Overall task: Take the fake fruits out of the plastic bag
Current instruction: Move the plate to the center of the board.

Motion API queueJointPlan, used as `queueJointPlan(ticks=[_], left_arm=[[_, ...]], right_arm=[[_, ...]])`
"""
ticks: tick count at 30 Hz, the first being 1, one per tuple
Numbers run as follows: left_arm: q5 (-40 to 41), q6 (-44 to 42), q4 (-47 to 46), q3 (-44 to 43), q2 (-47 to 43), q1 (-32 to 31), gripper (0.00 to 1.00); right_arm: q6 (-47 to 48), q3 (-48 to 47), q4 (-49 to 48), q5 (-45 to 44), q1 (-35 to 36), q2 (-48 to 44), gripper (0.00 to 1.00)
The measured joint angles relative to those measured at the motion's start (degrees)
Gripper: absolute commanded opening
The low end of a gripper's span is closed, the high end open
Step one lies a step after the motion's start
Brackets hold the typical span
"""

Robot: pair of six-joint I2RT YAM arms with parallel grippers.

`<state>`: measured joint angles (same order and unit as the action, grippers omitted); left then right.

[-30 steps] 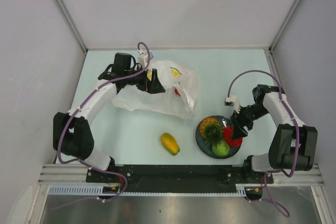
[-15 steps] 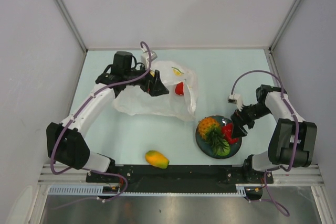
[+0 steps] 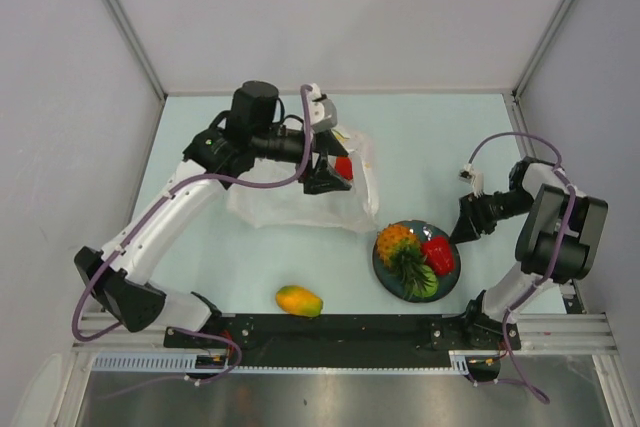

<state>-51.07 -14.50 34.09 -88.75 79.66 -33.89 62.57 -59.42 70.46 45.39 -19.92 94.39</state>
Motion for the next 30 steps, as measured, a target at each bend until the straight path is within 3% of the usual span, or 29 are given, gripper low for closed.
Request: queueJointPlan(ticks=[5, 13, 19, 20, 21, 30], left_arm=[[3.65, -2.34, 1.14, -0.28, 2.95, -2.97, 0.86], [9.35, -2.43, 2.19, -0.72, 6.08, -2.73, 0.90], [11.30, -2.51, 2.73, -2.08, 6.08, -2.73, 0.93], [11.76, -2.54, 2.84, -2.16, 6.08, -2.73, 0.93], [12.02, -2.56, 3.08, -2.23, 6.08, -2.73, 0.93], [14.12, -3.34, 4.20, -2.51, 6.08, -2.73, 0.95]], right_arm=[[0.04, -0.31, 0.11, 0.46, -1.22, 7.61, 0.54], [-0.46, -1.22, -0.66, 1.20, -0.50, 11.85, 0.40], [-2.51, -4.02, -0.85, 2.49, -0.17, 20.13, 0.18], [-2.62, -4.46, -0.83, 2.78, -0.17, 21.14, 0.03], [-3.13, -5.29, 0.31, 3.32, -0.17, 22.38, 0.00], [-8.41, -14.12, 1.07, 9.73, 0.09, 29.79, 0.00]])
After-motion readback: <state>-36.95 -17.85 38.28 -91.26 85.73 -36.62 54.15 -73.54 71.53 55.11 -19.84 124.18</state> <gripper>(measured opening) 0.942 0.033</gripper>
